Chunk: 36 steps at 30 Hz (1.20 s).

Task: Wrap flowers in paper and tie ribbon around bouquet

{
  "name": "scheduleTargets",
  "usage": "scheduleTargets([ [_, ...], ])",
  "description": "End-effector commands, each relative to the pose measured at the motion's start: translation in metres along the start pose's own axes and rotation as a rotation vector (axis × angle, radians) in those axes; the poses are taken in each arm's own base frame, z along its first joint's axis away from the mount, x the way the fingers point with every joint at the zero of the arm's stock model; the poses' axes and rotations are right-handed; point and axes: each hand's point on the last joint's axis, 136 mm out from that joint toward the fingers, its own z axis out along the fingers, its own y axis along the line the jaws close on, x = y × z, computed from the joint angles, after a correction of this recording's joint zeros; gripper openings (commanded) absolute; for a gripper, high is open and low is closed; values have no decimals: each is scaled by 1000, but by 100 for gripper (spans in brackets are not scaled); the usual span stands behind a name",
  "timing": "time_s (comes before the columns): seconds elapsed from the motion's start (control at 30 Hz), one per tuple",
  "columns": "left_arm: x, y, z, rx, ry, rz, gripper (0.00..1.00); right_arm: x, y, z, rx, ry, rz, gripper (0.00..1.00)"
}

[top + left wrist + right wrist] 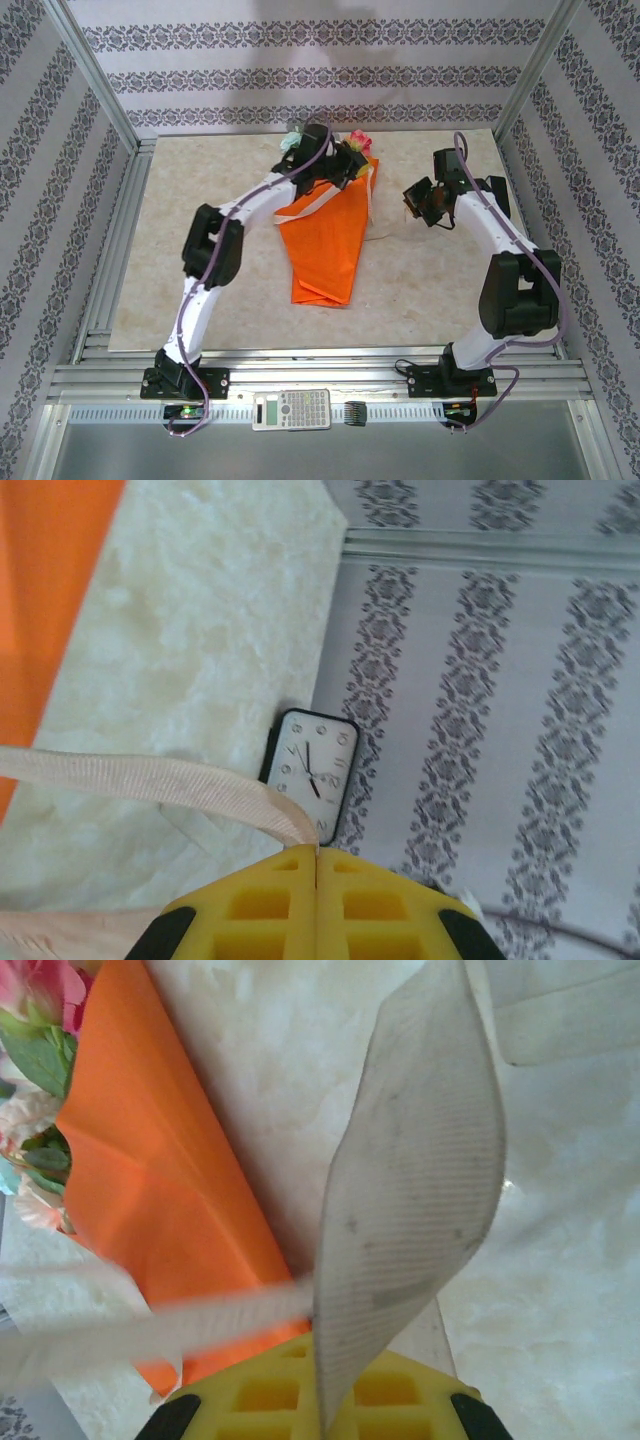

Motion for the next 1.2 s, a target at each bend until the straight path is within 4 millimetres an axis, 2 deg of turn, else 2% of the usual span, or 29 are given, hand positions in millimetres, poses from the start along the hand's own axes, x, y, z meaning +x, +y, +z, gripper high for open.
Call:
scheduleTargets([
  [0.0,-7,-38,11,131,-26,-37,0,12,-5,-9,4,0,-38,0],
  [0.1,-6,-23,27,104,-5,-44,0,18,-13,-13,14,-4,-41,0],
  [0.23,12,0,45,48,71,-67,0,26,-21,-17,19,1,-46,0],
  [0.37,25,13,46,6,107,-71,11,36,-26,-26,26,16,-51,0],
  [0.43,27,18,46,-8,116,-76,11,43,-31,-34,39,14,-63,0],
  [0.6,31,22,47,-28,129,-72,9,69,-64,-44,124,38,-80,0],
  [0.7,38,29,49,-46,163,-77,9,78,-89,-39,167,52,-61,0],
  [0.77,43,37,49,-64,187,-84,14,78,-96,-31,164,71,-33,0],
  [0.87,54,45,46,-103,236,-79,35,77,-98,-20,178,110,-26,0],
  [0.9,57,45,43,-115,246,-69,42,79,-99,-16,189,144,-14,6],
  [0.93,59,45,39,-132,252,-57,46,81,-99,-15,195,168,-8,16],
  [1.0,62,41,27,-174,251,-19,52,78,-98,-21,211,163,-17,33],
  [1.1,65,30,10,-218,243,19,61,62,-101,-40,236,75,-18,47],
  [1.17,68,27,1,-239,246,20,64,48,-103,-50,247,25,-5,51],
])
